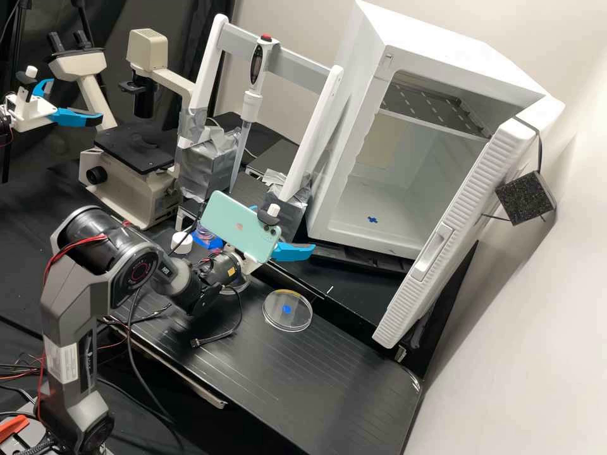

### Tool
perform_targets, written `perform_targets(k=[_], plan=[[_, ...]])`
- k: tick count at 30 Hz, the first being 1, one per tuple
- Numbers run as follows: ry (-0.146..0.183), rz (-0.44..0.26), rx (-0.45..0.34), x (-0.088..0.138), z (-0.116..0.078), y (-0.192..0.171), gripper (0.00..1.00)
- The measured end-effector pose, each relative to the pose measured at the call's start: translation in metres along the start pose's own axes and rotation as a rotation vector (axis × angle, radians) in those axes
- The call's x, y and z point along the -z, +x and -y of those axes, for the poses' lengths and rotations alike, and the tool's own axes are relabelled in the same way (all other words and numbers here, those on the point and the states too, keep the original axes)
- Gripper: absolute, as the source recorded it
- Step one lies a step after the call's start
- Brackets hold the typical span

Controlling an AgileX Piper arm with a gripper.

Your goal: Use the pipette

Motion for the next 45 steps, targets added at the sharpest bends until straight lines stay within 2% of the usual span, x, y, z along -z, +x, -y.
perform_targets(k=[9, 14, 17, 18, 24, 29, 32, 38, 45], plan=[[0.000, -0.001, -0.001, 0.000, 0.000, -0.001, 1.00], [0.014, -0.029, -0.012, 0.006, -0.008, -0.023, 1.00], [0.028, -0.099, -0.050, 0.021, -0.020, -0.042, 1.00], [0.023, -0.120, -0.059, 0.025, -0.022, -0.046, 1.00], [0.042, -0.322, -0.122, 0.073, -0.040, -0.072, 1.00], [0.000, -0.435, -0.110, 0.119, -0.048, -0.074, 1.00], [-0.023, -0.454, -0.109, 0.143, -0.052, -0.071, 1.00], [-0.069, -0.473, -0.094, 0.183, -0.054, -0.059, 1.00], [-0.120, -0.433, -0.036, 0.214, -0.048, -0.028, 1.00]])
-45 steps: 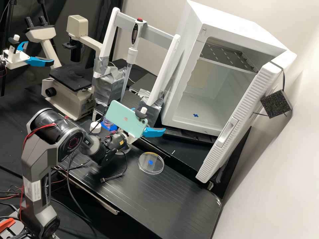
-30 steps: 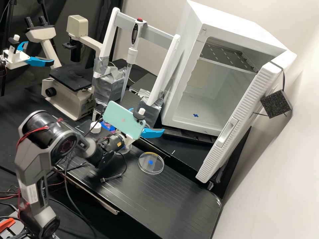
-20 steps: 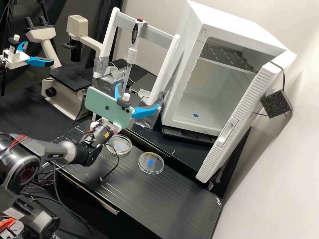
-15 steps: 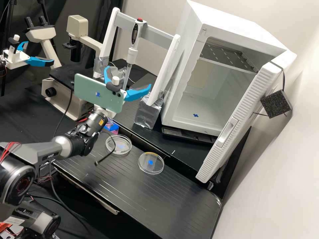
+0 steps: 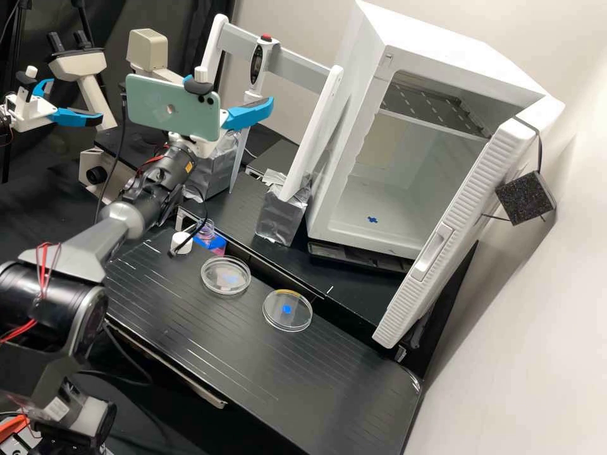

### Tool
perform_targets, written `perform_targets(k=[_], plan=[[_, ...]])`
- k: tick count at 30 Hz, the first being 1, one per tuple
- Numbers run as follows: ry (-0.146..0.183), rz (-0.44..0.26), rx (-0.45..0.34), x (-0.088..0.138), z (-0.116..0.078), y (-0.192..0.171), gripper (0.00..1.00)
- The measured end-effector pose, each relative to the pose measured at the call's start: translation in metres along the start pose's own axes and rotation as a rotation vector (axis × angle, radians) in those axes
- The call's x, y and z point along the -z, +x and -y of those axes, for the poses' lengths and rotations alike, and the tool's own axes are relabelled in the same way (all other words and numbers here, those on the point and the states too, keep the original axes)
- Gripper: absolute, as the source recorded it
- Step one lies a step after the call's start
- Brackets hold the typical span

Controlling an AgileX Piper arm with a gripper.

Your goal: Use the pipette

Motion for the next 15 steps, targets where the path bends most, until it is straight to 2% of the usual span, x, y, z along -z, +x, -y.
perform_targets(k=[3, 9, 15], plan=[[-0.033, 0.027, 0.033, -0.002, 0.006, 0.018, 1.00], [-0.062, 0.077, 0.083, -0.011, 0.014, 0.044, 1.00], [-0.064, 0.116, 0.096, -0.022, 0.015, 0.063, 1.00]])
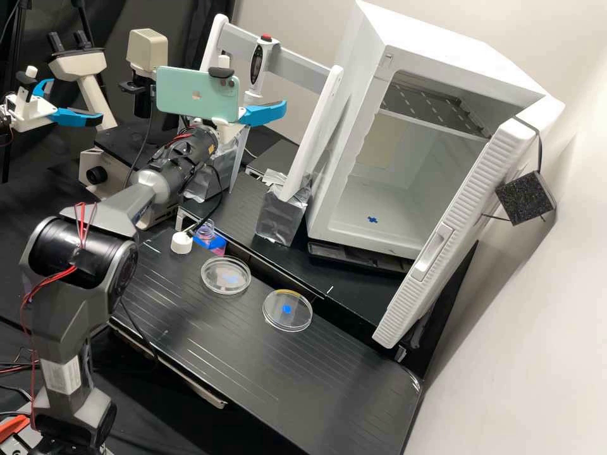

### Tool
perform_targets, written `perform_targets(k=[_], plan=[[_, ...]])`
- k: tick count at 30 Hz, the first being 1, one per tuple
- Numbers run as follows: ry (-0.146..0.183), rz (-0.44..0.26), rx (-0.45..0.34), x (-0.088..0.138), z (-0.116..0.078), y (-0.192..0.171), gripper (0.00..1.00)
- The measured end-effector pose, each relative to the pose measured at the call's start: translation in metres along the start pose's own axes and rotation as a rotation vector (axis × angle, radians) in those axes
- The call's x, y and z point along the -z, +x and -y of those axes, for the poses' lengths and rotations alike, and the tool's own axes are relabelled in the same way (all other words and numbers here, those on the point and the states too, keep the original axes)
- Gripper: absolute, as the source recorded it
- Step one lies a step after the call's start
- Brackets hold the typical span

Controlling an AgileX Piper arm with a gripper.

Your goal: Use the pipette

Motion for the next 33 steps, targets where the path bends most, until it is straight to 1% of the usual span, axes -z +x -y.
perform_targets(k=[1, 4, 5, 8, 13, 15, 19, 24, 29, 32, 33], plan=[[-0.001, 0.007, -0.004, -0.003, -0.002, 0.004, 0.00], [-0.001, 0.018, 0.001, -0.006, -0.002, 0.010, 0.00], [0.011, 0.026, -0.001, -0.009, -0.003, 0.012, 0.00], [0.030, 0.039, -0.002, -0.014, -0.004, 0.017, 0.00], [0.050, 0.046, 0.013, -0.017, -0.003, 0.019, 0.00], [0.053, 0.042, 0.014, -0.016, -0.003, 0.019, 0.00], [0.046, 0.043, 0.026, -0.016, -0.002, 0.019, 0.00], [0.063, 0.040, 0.029, -0.016, -0.002, 0.019, 0.00], [0.056, 0.038, 0.030, -0.015, -0.002, 0.019, 0.00], [0.076, 0.037, 0.030, -0.015, -0.002, 0.019, 0.00], [0.075, 0.035, 0.031, -0.015, -0.002, 0.019, 0.00]])
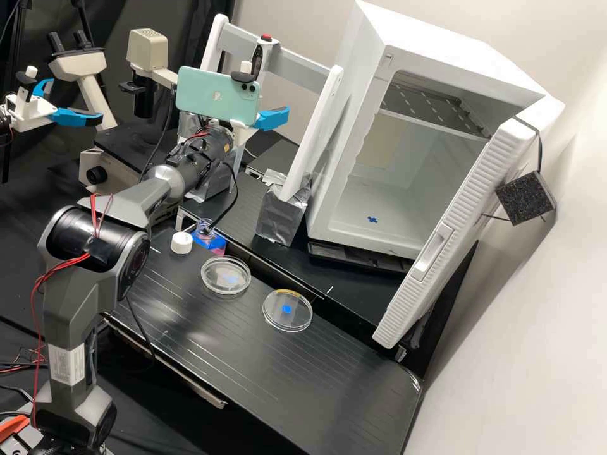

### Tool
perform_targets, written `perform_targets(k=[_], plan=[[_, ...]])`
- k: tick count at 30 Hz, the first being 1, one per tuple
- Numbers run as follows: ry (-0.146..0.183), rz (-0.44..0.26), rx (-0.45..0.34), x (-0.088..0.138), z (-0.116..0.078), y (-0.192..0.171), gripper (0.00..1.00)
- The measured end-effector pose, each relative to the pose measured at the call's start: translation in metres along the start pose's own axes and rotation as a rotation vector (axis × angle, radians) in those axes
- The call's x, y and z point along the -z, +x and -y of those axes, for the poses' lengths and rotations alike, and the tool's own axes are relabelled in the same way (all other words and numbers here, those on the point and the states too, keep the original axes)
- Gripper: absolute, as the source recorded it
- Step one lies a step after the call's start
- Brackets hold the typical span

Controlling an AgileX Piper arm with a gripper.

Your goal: Use the pipette

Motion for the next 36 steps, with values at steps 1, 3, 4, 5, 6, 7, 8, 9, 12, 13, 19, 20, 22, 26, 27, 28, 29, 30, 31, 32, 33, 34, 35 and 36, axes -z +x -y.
perform_targets(k=[1, 3, 4, 5, 6, 7, 8, 9, 12, 13, 19, 20, 22, 26, 27, 28, 29, 30, 31, 32, 33, 34, 35, 36], plan=[[-0.001, -0.002, 0.001, 0.0002, 0.0001, 0.0000, 0.00], [0.002, -0.008, 0.001, 0.0011, -0.0005, -0.0005, 0.00], [0.002, -0.012, 0.001, 0.0018, -0.0011, -0.0009, 0.00], [0.004, -0.015, 0.000, 0.0024, -0.0016, -0.0013, 0.00], [0.005, -0.016, 0.000, 0.0026, -0.0017, -0.0014, 0.00], [0.004, -0.017, -0.001, 0.0030, -0.0023, -0.0018, 0.00], [-0.001, -0.019, -0.001, 0.0032, -0.0023, -0.0018, 0.00], [-0.004, -0.021, -0.002, 0.0038, -0.0030, -0.0023, 0.00], [-0.007, -0.023, -0.003, 0.0042, -0.0034, -0.0026, 0.00], [-0.007, -0.023, -0.003, 0.0044, -0.0037, -0.0028, 0.00], [-0.007, -0.023, -0.003, 0.0044, -0.0037, -0.0028, 0.00], [-0.007, -0.022, -0.002, 0.0040, -0.0032, -0.0029, 0.00], [-0.007, -0.021, 0.000, 0.0035, -0.0026, -0.0030, 0.00], [-0.008, -0.016, 0.007, 0.0017, -0.0003, -0.0035, 0.00], [-0.008, -0.016, 0.007, 0.0017, -0.0003, -0.0035, 0.00], [-0.008, -0.016, 0.007, 0.0017, -0.0003, -0.0035, 0.00], [-0.008, -0.016, 0.007, 0.0017, -0.0003, -0.0035, 0.00], [-0.008, -0.016, 0.007, 0.0017, -0.0003, -0.0035, 0.00], [-0.008, -0.016, 0.007, 0.0017, -0.0003, -0.0035, 0.00], [-0.008, -0.016, 0.007, 0.0017, -0.0003, -0.0035, 0.00], [-0.008, -0.016, 0.007, 0.0017, -0.0003, -0.0035, 0.00], [-0.008, -0.016, 0.007, 0.0017, -0.0003, -0.0035, 0.00], [-0.008, -0.015, 0.008, 0.0015, 0.0000, -0.0035, 0.00], [-0.008, -0.015, 0.008, 0.0015, 0.0000, -0.0035, 0.00]])
